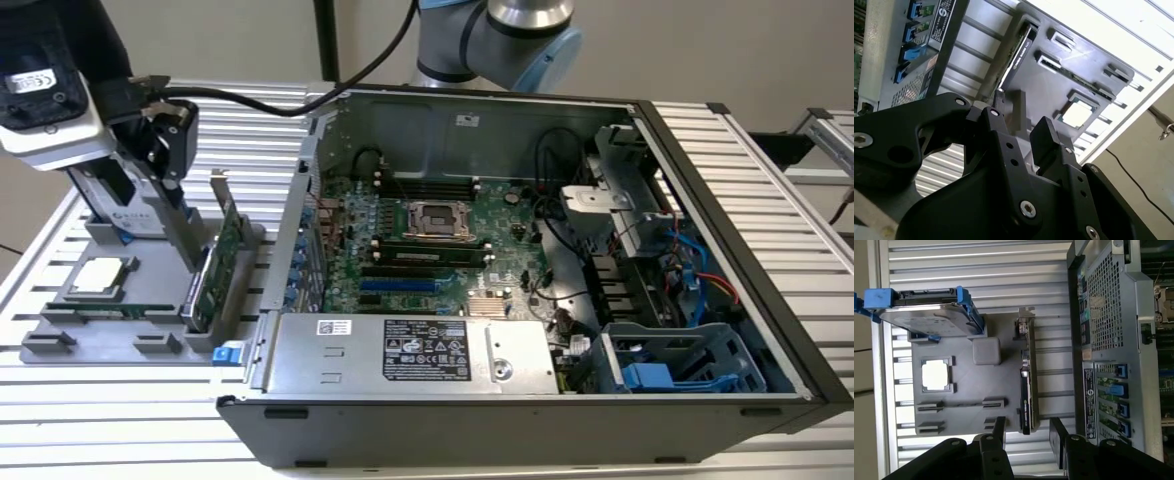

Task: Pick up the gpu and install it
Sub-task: 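Pick up the gpu and move the gpu toward the slot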

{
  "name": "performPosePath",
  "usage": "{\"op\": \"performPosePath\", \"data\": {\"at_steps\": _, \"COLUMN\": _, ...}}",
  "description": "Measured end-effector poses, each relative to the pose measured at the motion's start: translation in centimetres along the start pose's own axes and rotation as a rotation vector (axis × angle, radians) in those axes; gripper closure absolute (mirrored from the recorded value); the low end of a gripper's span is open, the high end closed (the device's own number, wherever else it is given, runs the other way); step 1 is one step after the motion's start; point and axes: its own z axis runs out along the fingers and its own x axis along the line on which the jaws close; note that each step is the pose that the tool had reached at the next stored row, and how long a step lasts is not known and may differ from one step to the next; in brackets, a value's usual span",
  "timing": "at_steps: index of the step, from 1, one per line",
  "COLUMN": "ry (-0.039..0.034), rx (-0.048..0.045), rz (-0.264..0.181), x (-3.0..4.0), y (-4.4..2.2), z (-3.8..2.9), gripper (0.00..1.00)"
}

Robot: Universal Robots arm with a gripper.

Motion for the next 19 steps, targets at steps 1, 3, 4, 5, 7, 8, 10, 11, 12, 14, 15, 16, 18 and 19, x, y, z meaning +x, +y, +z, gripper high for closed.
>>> {"op": "performPosePath", "data": {"at_steps": 1, "ry": 0.0000, "rx": 0.0000, "rz": 0.000, "x": 0.00, "y": -0.01, "z": 0.06, "gripper": 0.00}}
{"op": "performPosePath", "data": {"at_steps": 3, "ry": -0.0001, "rx": -0.0001, "rz": 0.000, "x": 0.00, "y": -0.01, "z": 0.18, "gripper": 0.00}}
{"op": "performPosePath", "data": {"at_steps": 4, "ry": 0.0000, "rx": 0.0000, "rz": 0.000, "x": 0.00, "y": -0.02, "z": 0.23, "gripper": 0.00}}
{"op": "performPosePath", "data": {"at_steps": 5, "ry": 0.0000, "rx": 0.0000, "rz": 0.000, "x": 0.01, "y": -0.02, "z": 0.29, "gripper": 0.00}}
{"op": "performPosePath", "data": {"at_steps": 7, "ry": 0.0000, "rx": 0.0000, "rz": 0.000, "x": 0.01, "y": -0.03, "z": 0.41, "gripper": 0.00}}
{"op": "performPosePath", "data": {"at_steps": 8, "ry": -0.0001, "rx": -0.0001, "rz": 0.000, "x": 0.01, "y": -0.04, "z": 0.47, "gripper": 0.00}}
{"op": "performPosePath", "data": {"at_steps": 10, "ry": 0.0000, "rx": 0.0000, "rz": 0.000, "x": 0.01, "y": -0.04, "z": 0.53, "gripper": 0.00}}
{"op": "performPosePath", "data": {"at_steps": 11, "ry": -0.0003, "rx": -0.0001, "rz": 0.000, "x": 0.01, "y": -0.05, "z": 0.57, "gripper": 0.00}}
{"op": "performPosePath", "data": {"at_steps": 12, "ry": -0.0005, "rx": -0.0002, "rz": 0.000, "x": 0.01, "y": -0.05, "z": 0.62, "gripper": 0.00}}
{"op": "performPosePath", "data": {"at_steps": 14, "ry": -0.0007, "rx": -0.0002, "rz": 0.000, "x": 0.02, "y": -0.05, "z": 0.72, "gripper": 0.00}}
{"op": "performPosePath", "data": {"at_steps": 15, "ry": -0.0006, "rx": -0.0003, "rz": 0.000, "x": 0.02, "y": -0.06, "z": 0.78, "gripper": 0.00}}
{"op": "performPosePath", "data": {"at_steps": 16, "ry": -0.0006, "rx": -0.0002, "rz": 0.000, "x": 0.02, "y": -0.07, "z": 0.85, "gripper": 0.00}}
{"op": "performPosePath", "data": {"at_steps": 18, "ry": -0.0006, "rx": -0.0003, "rz": 0.000, "x": 0.02, "y": -0.08, "z": 1.01, "gripper": 0.00}}
{"op": "performPosePath", "data": {"at_steps": 19, "ry": -0.0006, "rx": -0.0002, "rz": 0.000, "x": 0.02, "y": -0.09, "z": 1.11, "gripper": 0.00}}
